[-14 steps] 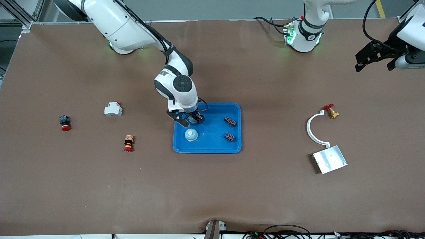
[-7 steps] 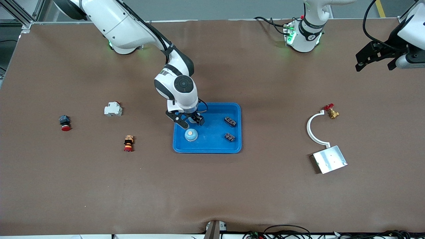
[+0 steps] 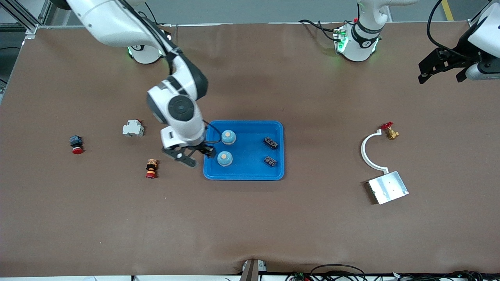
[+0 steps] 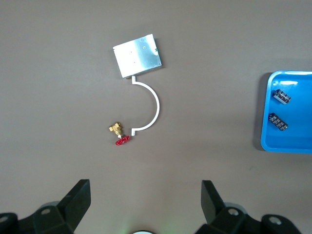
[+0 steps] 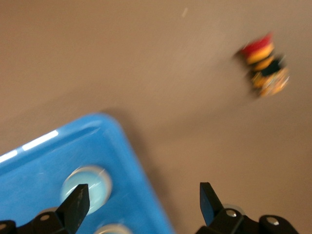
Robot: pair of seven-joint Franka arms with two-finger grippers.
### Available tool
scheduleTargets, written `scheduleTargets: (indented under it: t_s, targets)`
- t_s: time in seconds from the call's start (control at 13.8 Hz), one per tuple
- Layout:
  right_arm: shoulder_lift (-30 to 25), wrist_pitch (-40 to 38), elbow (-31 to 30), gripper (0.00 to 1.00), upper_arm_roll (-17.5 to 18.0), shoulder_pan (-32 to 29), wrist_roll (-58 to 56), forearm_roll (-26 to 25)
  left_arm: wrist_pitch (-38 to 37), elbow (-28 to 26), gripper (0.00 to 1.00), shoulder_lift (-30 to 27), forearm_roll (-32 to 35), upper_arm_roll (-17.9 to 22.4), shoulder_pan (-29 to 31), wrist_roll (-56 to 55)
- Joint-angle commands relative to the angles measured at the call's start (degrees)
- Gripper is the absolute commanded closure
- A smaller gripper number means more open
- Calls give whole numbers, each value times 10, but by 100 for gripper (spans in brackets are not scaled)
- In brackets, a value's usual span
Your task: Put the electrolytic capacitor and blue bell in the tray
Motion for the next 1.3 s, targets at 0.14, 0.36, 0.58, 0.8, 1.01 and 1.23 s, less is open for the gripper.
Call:
scheduleTargets:
  t_s: [0.14,0.36,0.58,0.8,1.01,1.23]
  targets:
    - [-65,-41,-10,0,16,-123,-231,14,-11,6,0,-5,-3,-1,6,6]
    - [-92,-55,-10,0,16,-177,-333,35,-12,6,0,-6,-3,3,6,11]
    - [-129,-77,-10,0,11,-220,-451,82,-12,7,0,-6,-3,4,6,11]
    - [-173,-119,-11,0,-34,-212,-518,99,-12,7,0,-9,-3,5,6,11]
    - [-211,-158,-6,0,-105,-182,-591,137,-12,6,0,-9,-3,5,6,7]
    - [-237,-199,16,0,-159,-155,-620,145,-12,6,0,-10,-3,5,6,4]
